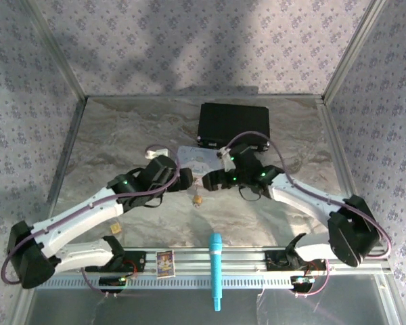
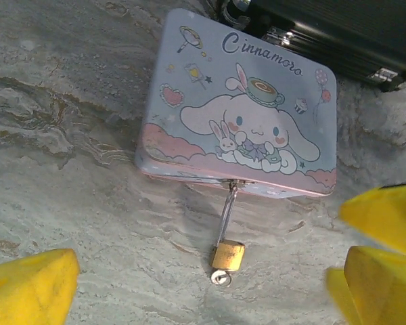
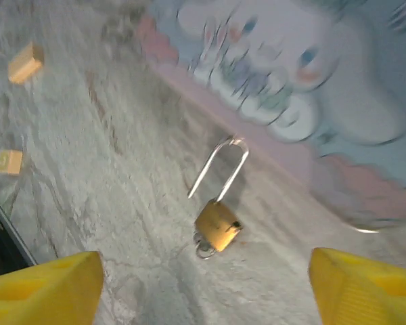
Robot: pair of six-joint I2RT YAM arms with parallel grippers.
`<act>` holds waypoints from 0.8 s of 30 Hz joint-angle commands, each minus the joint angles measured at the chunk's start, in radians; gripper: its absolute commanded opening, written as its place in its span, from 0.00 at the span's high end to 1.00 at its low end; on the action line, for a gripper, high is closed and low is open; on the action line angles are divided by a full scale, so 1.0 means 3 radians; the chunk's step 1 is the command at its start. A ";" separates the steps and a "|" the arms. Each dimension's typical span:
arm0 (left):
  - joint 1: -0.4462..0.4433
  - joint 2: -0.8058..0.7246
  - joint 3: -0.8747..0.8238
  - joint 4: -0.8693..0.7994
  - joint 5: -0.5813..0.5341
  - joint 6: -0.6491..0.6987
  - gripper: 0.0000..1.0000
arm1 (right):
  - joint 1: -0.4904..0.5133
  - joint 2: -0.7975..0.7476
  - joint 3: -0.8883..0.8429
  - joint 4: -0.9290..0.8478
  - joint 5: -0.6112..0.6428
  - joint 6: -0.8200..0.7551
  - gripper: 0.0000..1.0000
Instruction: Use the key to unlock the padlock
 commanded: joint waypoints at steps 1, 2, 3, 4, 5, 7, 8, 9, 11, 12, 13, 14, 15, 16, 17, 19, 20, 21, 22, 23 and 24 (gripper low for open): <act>0.0106 -0.0149 -0.0064 0.0076 0.0178 -0.0011 0.00 | 0.0108 0.0309 0.0008 0.0220 0.0115 0.0231 0.27; 0.0131 -0.0153 -0.0080 0.0042 0.0181 -0.0039 0.00 | 0.0146 0.0403 0.0013 0.0317 0.0117 0.0268 0.30; 0.0148 -0.0151 -0.0095 0.0029 0.0210 -0.0052 0.00 | 0.0189 0.0492 0.0037 0.0361 0.0142 0.0275 0.32; 0.0149 -0.0149 -0.0115 0.0036 0.0243 -0.0060 0.00 | 0.0220 0.0571 0.0073 0.0361 0.0160 0.0274 0.34; 0.0149 -0.0146 -0.0143 0.0064 0.0277 -0.0079 0.00 | 0.0250 0.0647 0.0110 0.0361 0.0174 0.0276 0.35; 0.0150 -0.0156 -0.0216 0.0140 0.0340 -0.0114 0.00 | 0.0283 0.0777 0.0145 0.0398 0.0183 0.0291 0.36; 0.0150 -0.0161 -0.0256 0.0179 0.0366 -0.0133 0.00 | 0.0299 0.0828 0.0165 0.0399 0.0215 0.0301 0.37; 0.0149 -0.0166 -0.0277 0.0194 0.0371 -0.0145 0.00 | 0.0319 0.0868 0.0200 0.0356 0.0298 0.0289 0.38; 0.0149 -0.0180 -0.0309 0.0179 0.0357 -0.0162 0.00 | 0.0354 0.0923 0.0255 0.0255 0.0439 0.0270 0.39; 0.0149 -0.0199 -0.0327 0.0183 0.0353 -0.0170 0.00 | 0.0367 0.0948 0.0272 0.0226 0.0465 0.0265 0.40; 0.0151 -0.0216 -0.0342 0.0188 0.0338 -0.0181 0.00 | 0.0376 0.0976 0.0291 0.0201 0.0491 0.0262 0.41; 0.0149 -0.0234 -0.0361 0.0187 0.0325 -0.0183 0.00 | 0.0391 0.1003 0.0319 0.0161 0.0529 0.0258 0.42; 0.0149 -0.0255 -0.0375 0.0187 0.0306 -0.0183 0.00 | 0.0411 0.1039 0.0337 0.0125 0.0565 0.0256 0.43; 0.0148 -0.0272 -0.0380 0.0176 0.0280 -0.0183 0.00 | 0.0419 0.1077 0.0348 0.0118 0.0570 0.0255 0.43; 0.0149 -0.0288 -0.0387 0.0156 0.0258 -0.0184 0.00 | 0.0423 0.1115 0.0365 0.0115 0.0551 0.0253 0.44; 0.0149 -0.0309 -0.0392 0.0113 0.0205 -0.0173 0.00 | 0.0448 0.1193 0.0409 0.0089 0.0563 0.0248 0.48; 0.0149 -0.0319 -0.0399 0.0090 0.0179 -0.0178 0.00 | 0.0470 0.1224 0.0445 0.0039 0.0602 0.0235 0.50; 0.0151 -0.0334 -0.0405 0.0075 0.0155 -0.0174 0.00 | 0.0492 0.1243 0.0467 -0.0006 0.0654 0.0229 0.52; 0.0151 -0.0345 -0.0410 0.0063 0.0139 -0.0183 0.00 | 0.0504 0.1248 0.0473 -0.0036 0.0685 0.0231 0.53; 0.0149 -0.0356 -0.0423 0.0059 0.0131 -0.0183 0.00 | 0.0511 0.1254 0.0471 -0.0049 0.0700 0.0243 0.55; 0.0151 -0.0366 -0.0427 0.0056 0.0116 -0.0183 0.00 | 0.0518 0.1252 0.0456 -0.0064 0.0705 0.0251 0.58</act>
